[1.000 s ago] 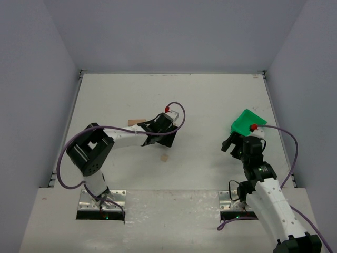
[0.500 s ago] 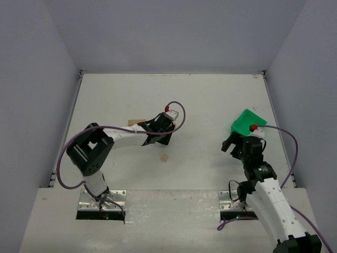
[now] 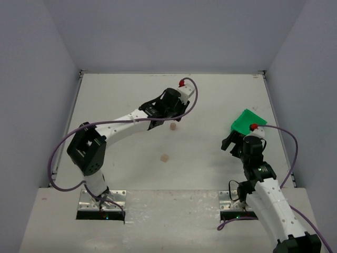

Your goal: Build the wood block tower

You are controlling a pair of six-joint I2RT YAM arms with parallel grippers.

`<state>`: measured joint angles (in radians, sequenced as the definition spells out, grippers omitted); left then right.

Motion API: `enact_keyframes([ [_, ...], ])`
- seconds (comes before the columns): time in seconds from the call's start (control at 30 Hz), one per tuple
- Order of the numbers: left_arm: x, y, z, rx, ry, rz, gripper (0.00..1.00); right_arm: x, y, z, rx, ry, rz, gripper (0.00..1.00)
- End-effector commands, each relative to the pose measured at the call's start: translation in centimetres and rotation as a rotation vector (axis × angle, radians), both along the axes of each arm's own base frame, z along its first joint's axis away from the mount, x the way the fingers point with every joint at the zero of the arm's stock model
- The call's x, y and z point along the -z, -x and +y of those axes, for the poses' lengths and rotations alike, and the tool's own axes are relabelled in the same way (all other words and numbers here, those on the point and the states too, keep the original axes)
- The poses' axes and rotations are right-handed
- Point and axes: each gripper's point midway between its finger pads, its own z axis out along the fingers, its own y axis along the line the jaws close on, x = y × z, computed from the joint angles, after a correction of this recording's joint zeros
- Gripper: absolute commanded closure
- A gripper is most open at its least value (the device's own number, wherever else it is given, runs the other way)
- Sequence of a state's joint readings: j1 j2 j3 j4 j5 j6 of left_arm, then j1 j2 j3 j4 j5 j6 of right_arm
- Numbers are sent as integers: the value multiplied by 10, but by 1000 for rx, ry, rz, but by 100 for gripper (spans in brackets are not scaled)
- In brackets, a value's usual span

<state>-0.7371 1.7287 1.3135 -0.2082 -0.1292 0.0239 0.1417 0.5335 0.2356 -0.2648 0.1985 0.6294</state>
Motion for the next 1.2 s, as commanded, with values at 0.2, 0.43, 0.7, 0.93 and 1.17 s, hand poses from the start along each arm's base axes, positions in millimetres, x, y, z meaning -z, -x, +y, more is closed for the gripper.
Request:
enact_keyframes([
  [0.2,-111,0,-30,718,-215,-420,100,-1,-14,0,-23,33,-29,1],
  [0.43,-84,11,34,758,-311,-425,100,-3,-20,2,-64,69,-30,1],
  [0.7,-50,14,117,752,-337,-299,100,-8,-25,8,-117,83,-42,1],
  [0.93,-9,19,180,764,-356,-108,100,-7,-30,14,-175,97,-35,1],
  [1.17,18,24,205,761,-350,-41,100,-8,-31,19,-205,96,-39,1],
])
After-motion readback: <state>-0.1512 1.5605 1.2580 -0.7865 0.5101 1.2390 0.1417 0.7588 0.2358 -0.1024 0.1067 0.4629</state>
